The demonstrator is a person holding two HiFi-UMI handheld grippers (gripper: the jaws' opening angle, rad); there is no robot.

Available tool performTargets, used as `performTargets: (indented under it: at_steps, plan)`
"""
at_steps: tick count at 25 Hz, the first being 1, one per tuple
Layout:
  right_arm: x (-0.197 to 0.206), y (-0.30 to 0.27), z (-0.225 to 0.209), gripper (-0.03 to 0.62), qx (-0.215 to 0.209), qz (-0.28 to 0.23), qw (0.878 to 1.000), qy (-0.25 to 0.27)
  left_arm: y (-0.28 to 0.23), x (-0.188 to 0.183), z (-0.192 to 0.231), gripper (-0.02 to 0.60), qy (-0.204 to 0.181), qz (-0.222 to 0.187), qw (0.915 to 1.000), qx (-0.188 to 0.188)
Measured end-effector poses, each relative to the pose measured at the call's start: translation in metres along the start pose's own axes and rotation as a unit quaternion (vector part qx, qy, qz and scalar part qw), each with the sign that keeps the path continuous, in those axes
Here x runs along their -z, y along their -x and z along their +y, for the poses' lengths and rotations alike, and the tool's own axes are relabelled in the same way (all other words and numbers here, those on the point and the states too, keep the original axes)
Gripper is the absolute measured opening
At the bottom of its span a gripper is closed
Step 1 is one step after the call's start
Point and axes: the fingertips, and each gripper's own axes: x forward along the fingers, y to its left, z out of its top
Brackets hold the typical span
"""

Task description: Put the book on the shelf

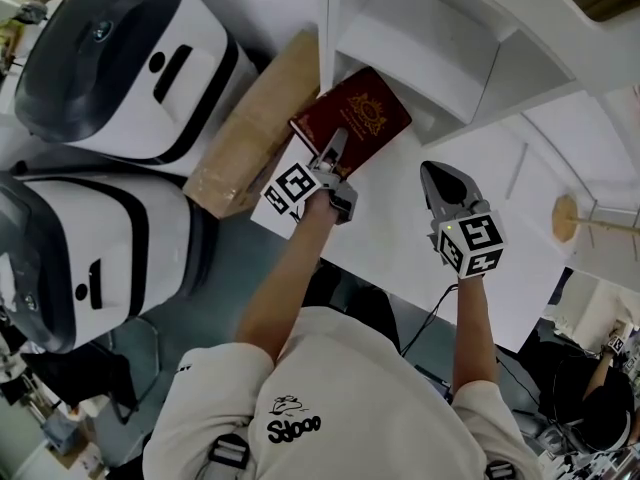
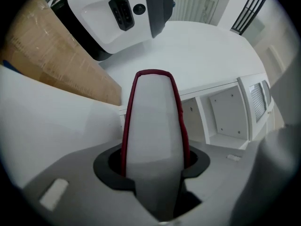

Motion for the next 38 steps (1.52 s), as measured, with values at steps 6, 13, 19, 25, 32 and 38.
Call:
performTargets:
  at_steps: [6,13,19,25,32,38]
  plan:
    - [0.003,0.002,-0.002,0.002,0.007,0.001,1.0,-0.008,-0.017,0.003,0.016,0.239,0.023,-0.015,0.9992,-0.029]
    - [0.013,0.013,-0.006,0.002,0.019,0.007,1.0,-0.014,-0.034,0.006,0.025,0.229,0.082,-0.059,0.994,-0.042]
    - [0.023,0.017,-0.003,0.002,0.021,0.015,1.0,-0.016,-0.049,0.01,0.031,0.248,0.052,-0.073,0.9937,-0.068]
    - [0.028,0.019,-0.003,0.002,0.018,0.017,1.0,-0.019,-0.046,0.021,0.047,0.353,-0.011,-0.002,0.9909,-0.134]
    - [0.031,0.015,0.015,0.002,-0.002,0.013,1.0,-0.016,-0.028,0.024,0.052,0.382,-0.035,0.025,0.9844,-0.171]
    - [0.032,0.021,0.016,0.002,-0.002,0.01,1.0,-0.018,-0.005,0.027,0.059,0.345,-0.021,0.016,0.9783,-0.206]
